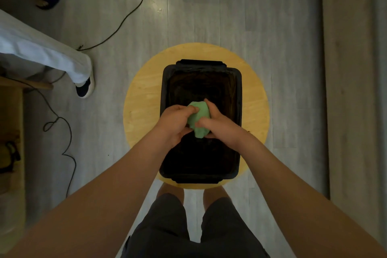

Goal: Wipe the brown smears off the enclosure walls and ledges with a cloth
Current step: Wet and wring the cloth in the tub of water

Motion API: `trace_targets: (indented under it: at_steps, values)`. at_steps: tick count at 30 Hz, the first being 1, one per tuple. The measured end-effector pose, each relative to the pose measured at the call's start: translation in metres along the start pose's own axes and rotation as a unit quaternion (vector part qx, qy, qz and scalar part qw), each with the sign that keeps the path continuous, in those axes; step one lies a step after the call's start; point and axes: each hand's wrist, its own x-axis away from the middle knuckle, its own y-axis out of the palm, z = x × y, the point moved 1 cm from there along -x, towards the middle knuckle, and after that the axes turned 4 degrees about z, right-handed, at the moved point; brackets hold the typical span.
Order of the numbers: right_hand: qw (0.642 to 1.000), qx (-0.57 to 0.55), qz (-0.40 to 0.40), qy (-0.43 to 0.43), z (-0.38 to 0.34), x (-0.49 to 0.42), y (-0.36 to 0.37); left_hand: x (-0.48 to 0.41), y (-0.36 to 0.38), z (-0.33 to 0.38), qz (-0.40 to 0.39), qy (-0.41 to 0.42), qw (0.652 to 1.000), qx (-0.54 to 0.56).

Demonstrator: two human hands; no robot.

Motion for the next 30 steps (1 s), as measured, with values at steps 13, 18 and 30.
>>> trace_targets:
  at_steps: [13, 18, 30]
  values:
    - [0.861, 0.448, -0.001, -0.24, -0.015, -0.001, -0.012, -0.006, -0.012, 0.021, -0.259, -0.06, 0.954, -0.135]
    - [0.806, 0.535, 0.026, -0.254, -0.019, -0.001, -0.016, -0.001, -0.006, 0.037, -0.291, -0.044, 0.908, -0.3]
    - [0.866, 0.477, 0.002, -0.151, -0.015, -0.035, -0.001, -0.015, 0.003, 0.018, -0.135, 0.224, 0.653, -0.711]
